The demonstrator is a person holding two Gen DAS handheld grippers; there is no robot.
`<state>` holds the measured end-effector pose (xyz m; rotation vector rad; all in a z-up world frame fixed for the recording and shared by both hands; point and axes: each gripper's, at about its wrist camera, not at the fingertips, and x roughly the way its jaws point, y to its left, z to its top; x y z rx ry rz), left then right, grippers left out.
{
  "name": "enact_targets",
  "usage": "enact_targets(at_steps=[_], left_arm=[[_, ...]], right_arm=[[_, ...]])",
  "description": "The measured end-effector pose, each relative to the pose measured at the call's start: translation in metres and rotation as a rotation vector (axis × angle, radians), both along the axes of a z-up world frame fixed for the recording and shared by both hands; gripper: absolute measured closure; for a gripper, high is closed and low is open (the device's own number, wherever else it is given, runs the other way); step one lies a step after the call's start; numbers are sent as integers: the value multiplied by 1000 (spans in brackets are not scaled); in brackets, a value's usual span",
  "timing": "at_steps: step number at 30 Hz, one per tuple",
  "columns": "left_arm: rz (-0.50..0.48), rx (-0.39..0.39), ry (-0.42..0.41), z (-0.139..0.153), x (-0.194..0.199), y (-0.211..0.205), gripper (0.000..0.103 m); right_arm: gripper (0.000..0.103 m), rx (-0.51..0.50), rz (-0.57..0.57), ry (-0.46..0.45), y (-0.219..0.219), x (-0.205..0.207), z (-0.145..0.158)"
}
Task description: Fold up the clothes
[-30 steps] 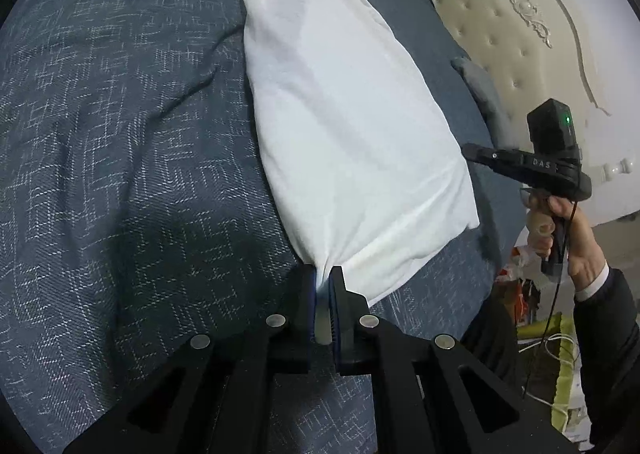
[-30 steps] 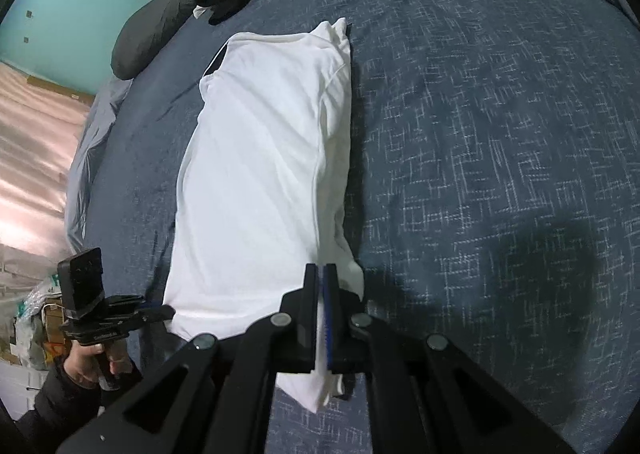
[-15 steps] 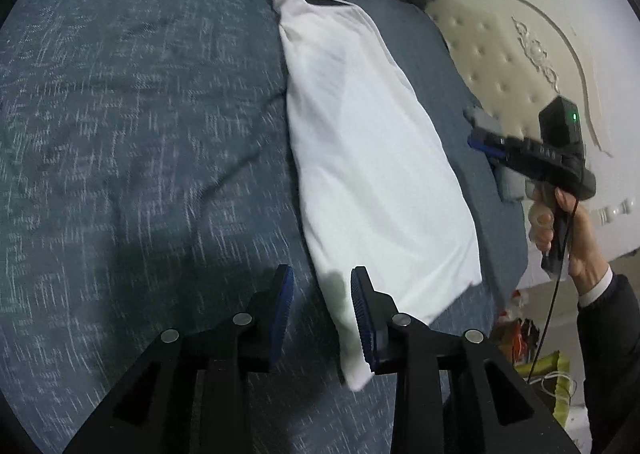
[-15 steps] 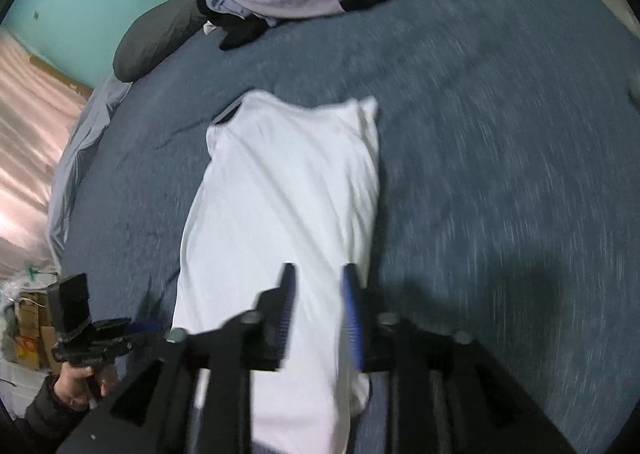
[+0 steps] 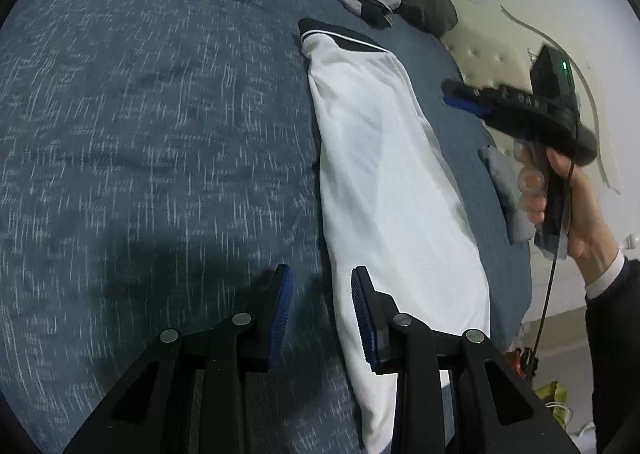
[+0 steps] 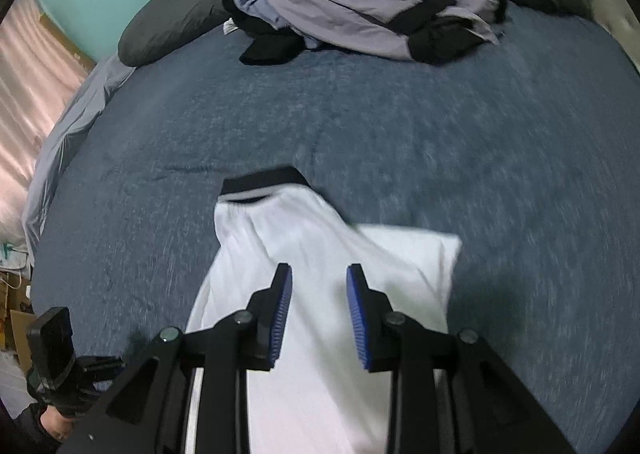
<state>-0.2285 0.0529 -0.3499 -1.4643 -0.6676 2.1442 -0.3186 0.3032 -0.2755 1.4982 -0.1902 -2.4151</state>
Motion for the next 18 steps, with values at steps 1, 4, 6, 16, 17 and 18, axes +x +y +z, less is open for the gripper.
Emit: enact_targets(at_steps=[1,4,6,16,17,18], left_arm=[[2,-4,1,-2,-1,-4,69],[26,-17,-7,-6,-1,-11,68],[42,-27,-10,-8,2,-15,65],[0,-28,-9,-11,17,-3,62],[-1,-25,-11,-12,18,-2,62],[-2,-23,-13,-12,18,-1,62]], right_arm=[[75,5,13,2,-6,-7,1],[75,23,55,6,-28,-20,2],[75,33,82,6,-43,-26,1],[71,162,217,-49,-125,-55,-24],[71,178,223,-56,-130,-57,-27],[71,194,229,-63,-134,-59,-30]])
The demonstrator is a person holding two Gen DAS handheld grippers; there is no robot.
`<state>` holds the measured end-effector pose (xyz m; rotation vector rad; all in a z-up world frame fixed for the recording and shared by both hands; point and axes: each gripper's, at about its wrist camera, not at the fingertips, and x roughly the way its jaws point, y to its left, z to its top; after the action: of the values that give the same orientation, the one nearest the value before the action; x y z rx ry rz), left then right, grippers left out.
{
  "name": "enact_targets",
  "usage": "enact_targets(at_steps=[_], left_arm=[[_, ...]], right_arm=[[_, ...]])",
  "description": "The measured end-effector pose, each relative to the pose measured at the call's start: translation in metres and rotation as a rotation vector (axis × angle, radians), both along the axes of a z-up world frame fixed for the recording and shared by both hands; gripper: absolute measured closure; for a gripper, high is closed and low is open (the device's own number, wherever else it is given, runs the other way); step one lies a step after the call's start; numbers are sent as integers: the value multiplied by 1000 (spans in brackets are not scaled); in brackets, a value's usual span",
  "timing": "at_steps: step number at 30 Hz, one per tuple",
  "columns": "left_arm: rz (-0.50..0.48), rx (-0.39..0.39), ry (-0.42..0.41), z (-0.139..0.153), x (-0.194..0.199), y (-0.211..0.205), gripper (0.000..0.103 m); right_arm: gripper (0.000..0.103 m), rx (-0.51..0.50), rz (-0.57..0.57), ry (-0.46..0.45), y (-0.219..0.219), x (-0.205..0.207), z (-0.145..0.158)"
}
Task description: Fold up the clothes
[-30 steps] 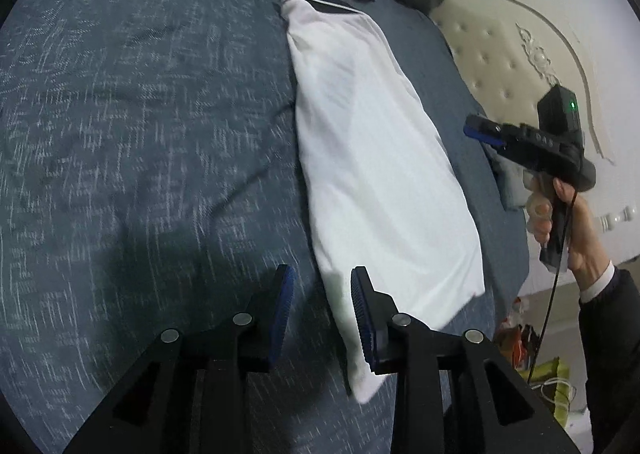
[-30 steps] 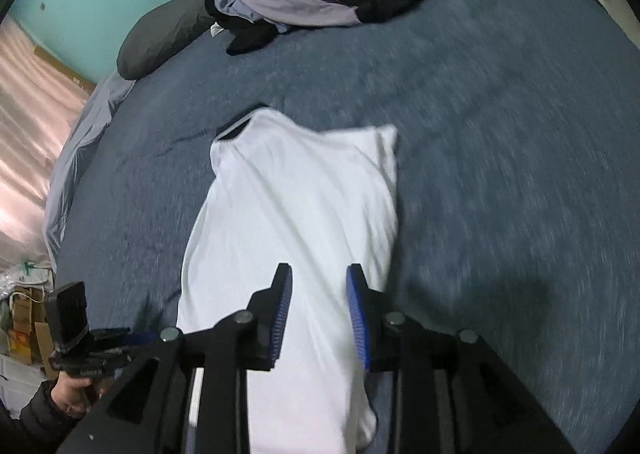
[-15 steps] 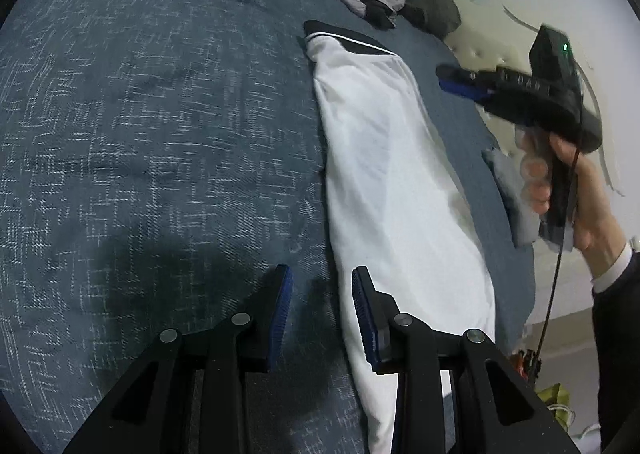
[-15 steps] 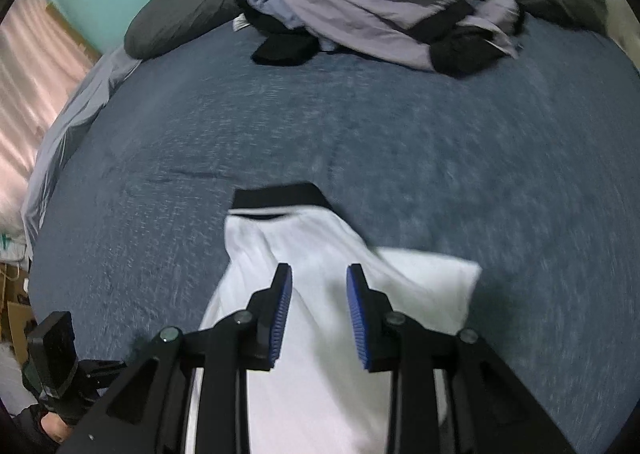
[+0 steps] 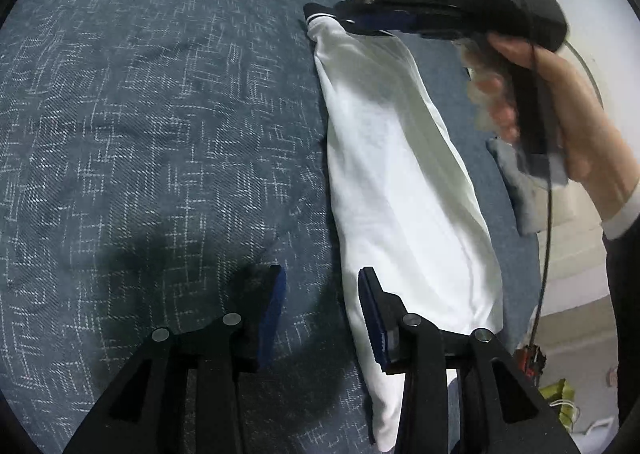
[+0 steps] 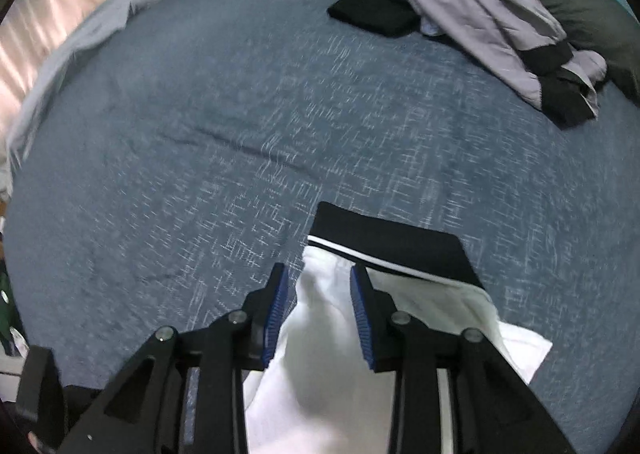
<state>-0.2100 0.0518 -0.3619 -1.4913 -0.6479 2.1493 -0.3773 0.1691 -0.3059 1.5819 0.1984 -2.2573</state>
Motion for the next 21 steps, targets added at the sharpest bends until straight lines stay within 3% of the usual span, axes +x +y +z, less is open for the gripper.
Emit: enact_targets(at_steps=[3,4,5,8,16,21], left_arm=[[-4,7,-4,-1,1,4,59],[-9,9,-5,-2,1,6,58],[-14,11,-5,-2,2,8,58],[-34,8,-5,-4,2,14,58],[-46,-4,-4,-7,4,19,58],[-42,4,-3,-6,3,18,58]], right_arm=[[71,37,-7,-10,-7,-5,-12],[76,46,-9,-3,-8,-6,-14],[89,54,-12,3,-9,-8,-16],[101,30,-25,32,-6,-11,-12],[103,-96,-120,108,19,-21,16],[103,-37,-42,20,-4,-20,7]])
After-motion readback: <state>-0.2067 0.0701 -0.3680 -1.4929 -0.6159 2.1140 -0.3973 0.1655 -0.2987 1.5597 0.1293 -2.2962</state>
